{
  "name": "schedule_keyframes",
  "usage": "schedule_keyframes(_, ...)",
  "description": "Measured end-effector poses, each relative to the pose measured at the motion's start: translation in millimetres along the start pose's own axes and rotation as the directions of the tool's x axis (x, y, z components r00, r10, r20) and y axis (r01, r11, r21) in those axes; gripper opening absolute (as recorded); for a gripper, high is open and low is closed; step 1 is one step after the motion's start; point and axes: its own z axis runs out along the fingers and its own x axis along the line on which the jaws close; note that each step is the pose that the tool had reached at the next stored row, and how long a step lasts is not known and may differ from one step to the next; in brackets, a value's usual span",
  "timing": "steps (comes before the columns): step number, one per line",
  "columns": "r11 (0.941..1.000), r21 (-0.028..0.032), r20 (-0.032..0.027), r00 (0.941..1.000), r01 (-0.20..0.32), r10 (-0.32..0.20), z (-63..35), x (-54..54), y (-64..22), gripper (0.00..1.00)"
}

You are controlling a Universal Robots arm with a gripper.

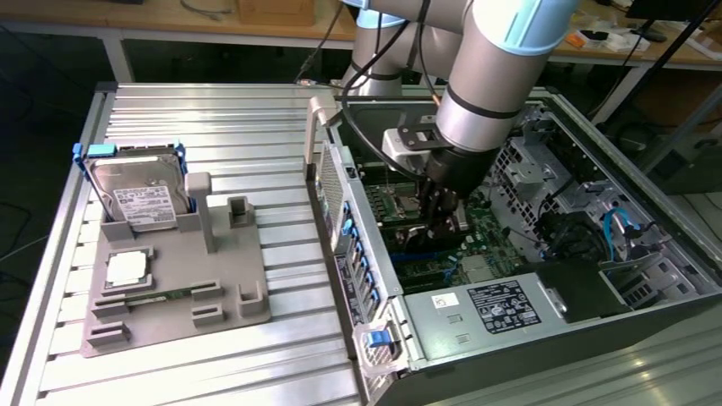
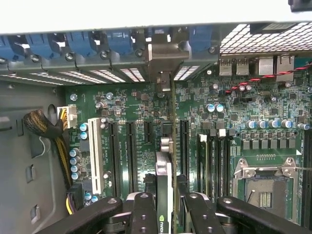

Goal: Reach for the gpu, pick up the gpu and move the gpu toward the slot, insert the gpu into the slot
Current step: 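Insert the gpu into the slot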

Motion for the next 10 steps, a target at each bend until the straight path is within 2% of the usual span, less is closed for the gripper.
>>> schedule_keyframes(5,0.9999,-0.0137,-0.0001,1.0000,-0.003,0.003,0.1,0.1,-0.4,0.27)
schedule_keyframes(8,0.9996,-0.0273,-0.0009,1.0000,-0.005,0.005,0.1,0.2,-1.4,0.27)
schedule_keyframes(10,0.9995,-0.0310,-0.0011,1.0000,-0.006,0.006,0.1,0.2,-1.4,0.27)
